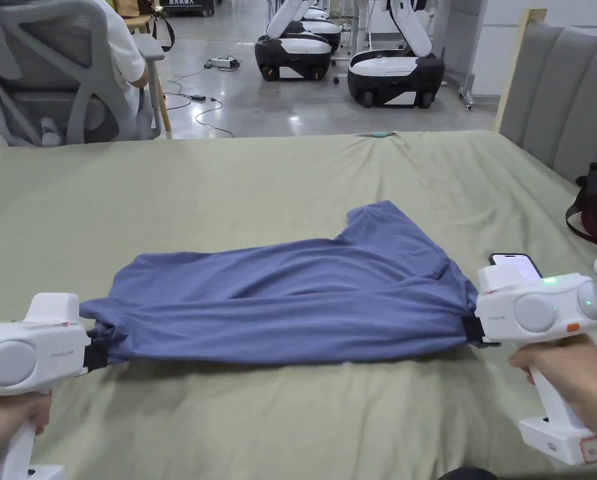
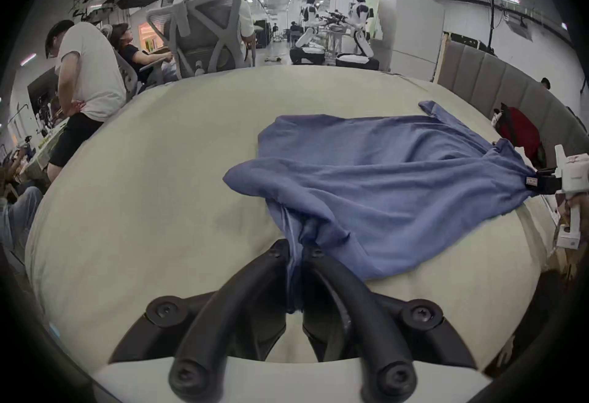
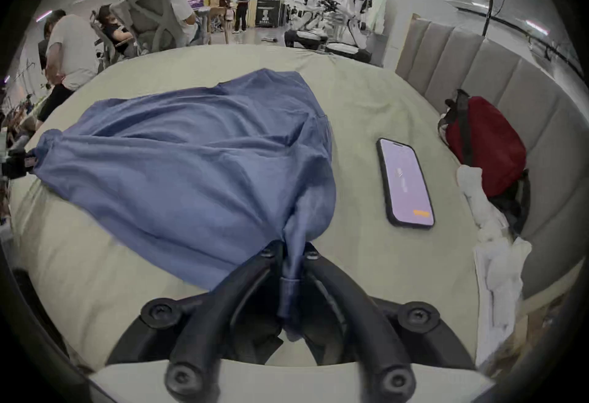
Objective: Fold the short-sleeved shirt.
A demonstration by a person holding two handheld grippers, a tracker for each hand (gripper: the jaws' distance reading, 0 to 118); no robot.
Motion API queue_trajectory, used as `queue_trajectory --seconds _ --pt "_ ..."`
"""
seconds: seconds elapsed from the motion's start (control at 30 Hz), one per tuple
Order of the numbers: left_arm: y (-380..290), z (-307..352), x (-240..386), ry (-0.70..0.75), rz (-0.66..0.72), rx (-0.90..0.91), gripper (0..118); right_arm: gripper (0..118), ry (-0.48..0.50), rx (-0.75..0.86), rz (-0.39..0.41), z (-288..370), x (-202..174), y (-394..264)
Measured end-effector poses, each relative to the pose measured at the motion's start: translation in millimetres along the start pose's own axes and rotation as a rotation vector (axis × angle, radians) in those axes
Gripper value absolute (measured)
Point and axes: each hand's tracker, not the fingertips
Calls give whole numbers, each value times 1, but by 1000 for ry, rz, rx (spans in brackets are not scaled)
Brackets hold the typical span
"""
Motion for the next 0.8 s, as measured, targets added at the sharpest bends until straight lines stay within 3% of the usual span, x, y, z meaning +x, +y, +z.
queue_trajectory --seconds 0.07,0.17,0.3,0.4,0.43,0.47,0.53,0.6,0.7,0.77,0.8 --pt "-19 16 0 -33 -40 -7 6 8 0 -2 5 16 3 -19" --pt "-42 28 0 -59 -53 -11 6 8 49 -8 -53 24 7 -41" --pt "-58 10 4 -38 -51 -50 6 9 26 -60 -25 -2 -1 -53" --pt "-65 -10 3 -38 -36 -59 9 21 10 -53 15 -14 -6 -55" --pt "-62 -6 2 -35 -50 -41 21 38 -1 -55 25 -10 -6 -50" --pt "-59 -4 1 -40 -62 -29 47 63 -20 -57 37 -7 -5 -46" --pt "-48 1 -1 -17 -92 3 118 115 -58 -45 52 5 0 -35" --pt "-35 10 -5 24 -93 58 108 118 -20 16 10 14 8 -24" --pt "-4 14 -18 -5 -4 94 109 118 -15 61 -1 24 12 0" --pt "19 13 -10 -12 3 94 109 102 -17 73 17 22 8 18" --pt "27 7 -9 -15 -5 99 109 87 -15 74 28 18 7 24"
